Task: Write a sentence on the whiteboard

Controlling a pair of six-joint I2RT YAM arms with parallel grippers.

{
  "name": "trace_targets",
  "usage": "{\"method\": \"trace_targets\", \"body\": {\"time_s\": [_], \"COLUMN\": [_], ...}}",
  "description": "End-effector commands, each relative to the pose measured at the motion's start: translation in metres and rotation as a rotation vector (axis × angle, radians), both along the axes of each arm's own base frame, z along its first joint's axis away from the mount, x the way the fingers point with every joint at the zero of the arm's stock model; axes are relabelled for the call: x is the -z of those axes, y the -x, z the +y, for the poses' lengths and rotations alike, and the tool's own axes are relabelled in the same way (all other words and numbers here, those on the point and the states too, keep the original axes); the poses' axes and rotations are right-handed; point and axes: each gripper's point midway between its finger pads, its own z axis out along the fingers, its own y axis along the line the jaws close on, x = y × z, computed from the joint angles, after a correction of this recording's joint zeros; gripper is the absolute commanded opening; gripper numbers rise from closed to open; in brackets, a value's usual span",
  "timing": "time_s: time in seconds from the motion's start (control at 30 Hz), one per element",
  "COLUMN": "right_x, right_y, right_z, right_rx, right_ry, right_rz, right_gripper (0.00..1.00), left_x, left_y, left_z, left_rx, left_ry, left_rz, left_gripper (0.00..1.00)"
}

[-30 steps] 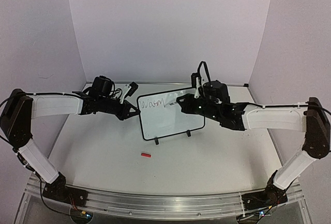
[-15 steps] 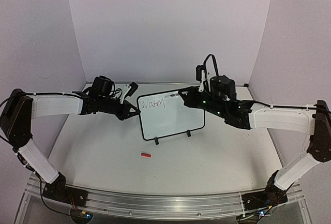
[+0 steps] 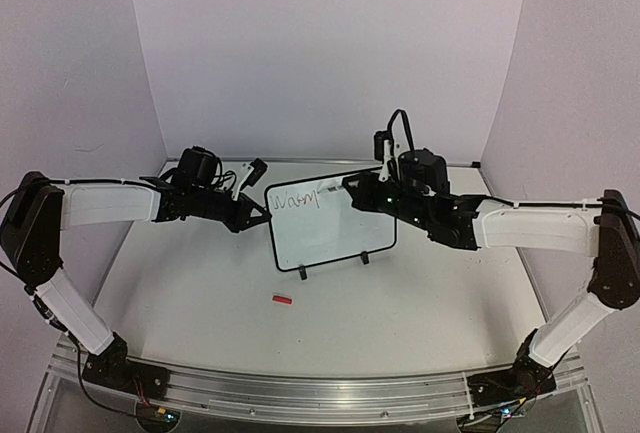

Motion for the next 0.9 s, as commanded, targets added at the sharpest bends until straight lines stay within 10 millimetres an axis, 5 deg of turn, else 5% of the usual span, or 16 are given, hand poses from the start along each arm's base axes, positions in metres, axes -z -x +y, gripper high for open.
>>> {"method": "trace_targets", "body": {"time_s": [0.0,0.47,0.87], "right_x": [-0.014,-0.013,-0.024], "right_y": [-0.01,-0.012,-0.002], "right_z": [0.003,-0.02,-0.016], "right_rx": [0.023,0.118,0.064], "right_ry": [-0.012,0.014,-0.01], "right_rz": [-0.032,-0.042,-0.047], "right_gripper": [0.0,0.0,0.0], "left_x": [0.012,0.013,0.011], "left_y": [-0.008,-0.008,-0.008], "left_z": [0.008,0.008,0.008], "left_rx": [-0.022,-0.022,-0.023], "left_ry": [-0.084,-0.087,-0.085], "left_rz": [-0.023,-0.022,-0.024], "left_gripper": [0.0,0.0,0.0]}}
